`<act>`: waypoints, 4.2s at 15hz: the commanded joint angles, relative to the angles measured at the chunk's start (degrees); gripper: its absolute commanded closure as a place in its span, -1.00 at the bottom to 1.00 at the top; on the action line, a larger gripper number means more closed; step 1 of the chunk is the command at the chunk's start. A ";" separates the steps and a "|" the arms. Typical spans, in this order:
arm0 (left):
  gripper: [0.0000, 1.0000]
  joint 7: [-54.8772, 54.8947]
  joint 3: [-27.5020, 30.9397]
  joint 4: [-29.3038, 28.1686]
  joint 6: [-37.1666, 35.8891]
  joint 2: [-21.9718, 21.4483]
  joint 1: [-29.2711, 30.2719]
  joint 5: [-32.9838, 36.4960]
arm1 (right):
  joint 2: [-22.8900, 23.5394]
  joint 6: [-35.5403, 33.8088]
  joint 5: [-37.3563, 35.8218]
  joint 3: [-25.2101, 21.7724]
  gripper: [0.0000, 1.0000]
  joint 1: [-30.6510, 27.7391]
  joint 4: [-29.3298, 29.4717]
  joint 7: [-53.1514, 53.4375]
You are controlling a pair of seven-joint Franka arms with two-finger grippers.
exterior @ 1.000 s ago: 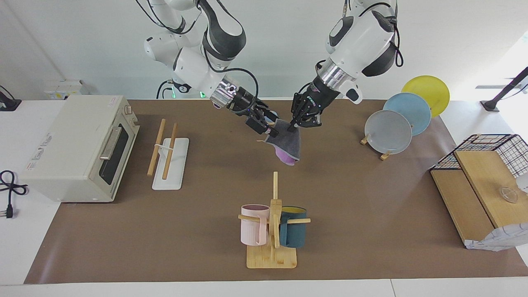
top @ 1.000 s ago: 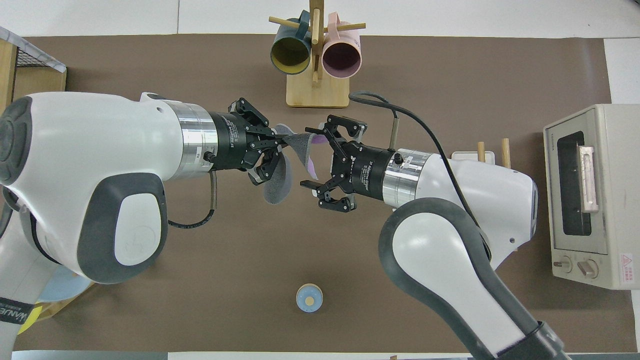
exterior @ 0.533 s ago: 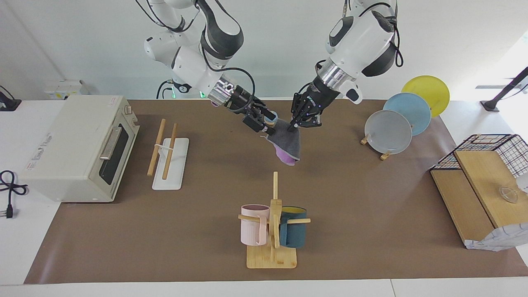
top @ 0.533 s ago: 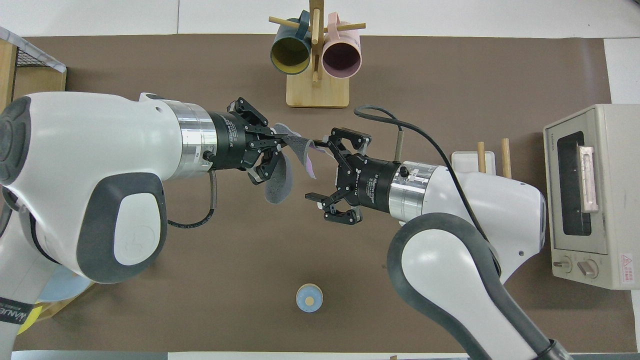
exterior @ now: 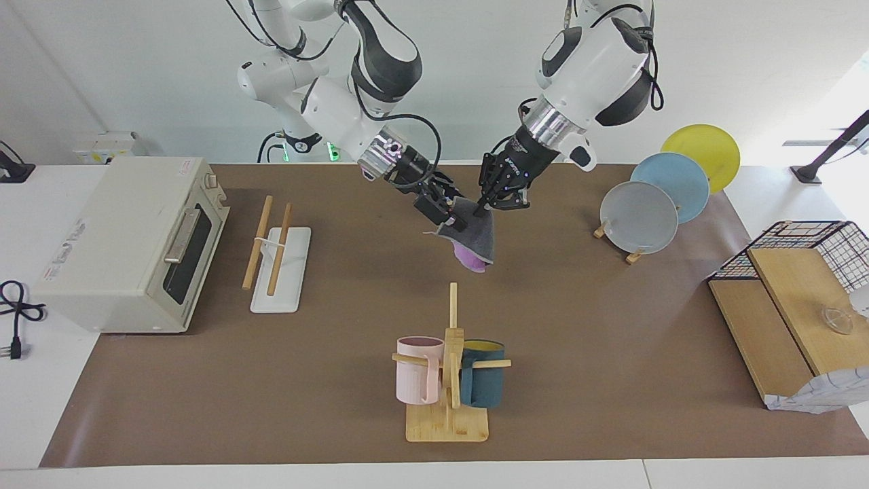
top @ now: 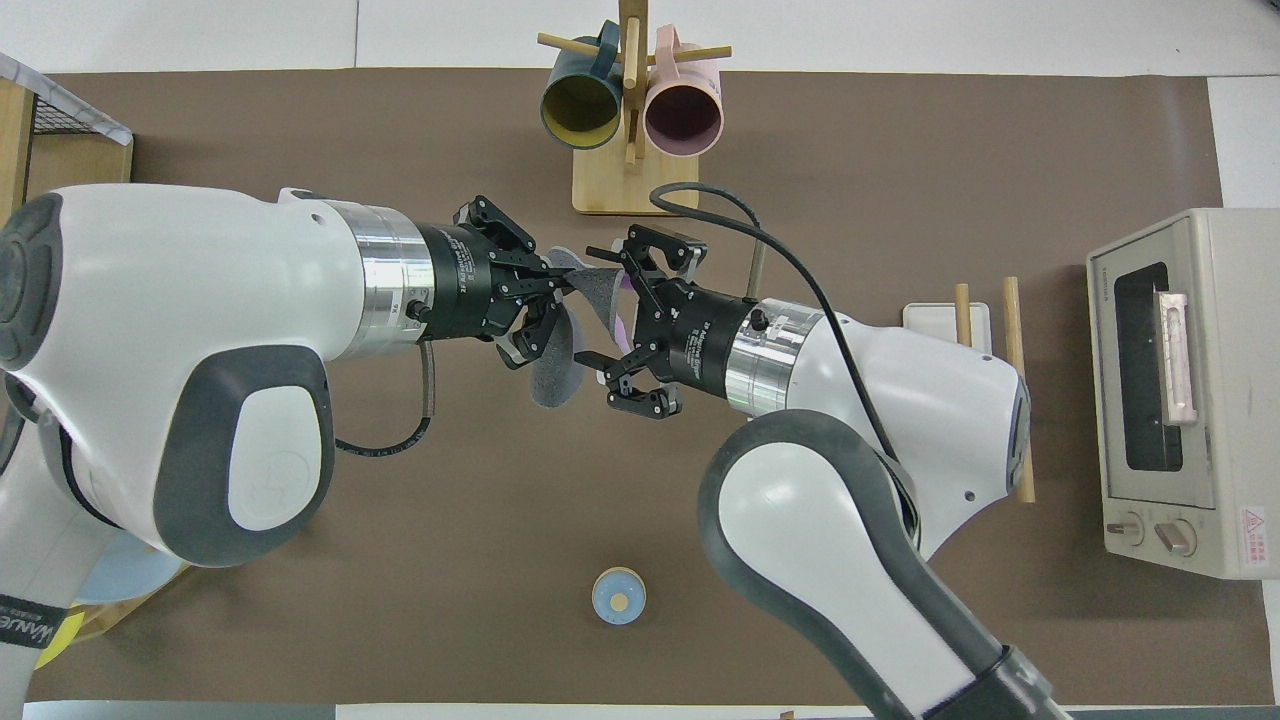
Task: Fold towel and hang on rack
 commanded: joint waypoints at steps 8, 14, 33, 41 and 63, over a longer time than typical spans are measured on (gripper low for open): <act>1.00 -0.55 0.31 -2.03 0.82 -1.81 -0.18 -1.32 | 1.90 0.26 -1.41 0.02 1.00 -0.66 2.74 -4.76; -0.53 0.07 0.31 -2.21 0.56 -1.99 -0.26 -1.14 | 1.55 -17.73 -28.36 -0.42 1.00 -4.79 7.92 -12.23; -1.00 55.56 0.93 -3.88 -12.88 -3.57 16.33 1.74 | -13.99 -46.43 -60.21 -0.69 1.00 -28.60 -6.46 -60.39; -1.00 86.17 1.01 -1.43 -19.29 -3.14 19.60 18.00 | -16.56 -39.91 -66.54 -0.69 1.00 -34.49 -14.74 -70.40; -1.00 114.59 13.14 14.84 -38.47 2.05 9.23 29.44 | -15.24 -36.66 -69.44 -0.60 0.93 -41.27 -17.56 -80.18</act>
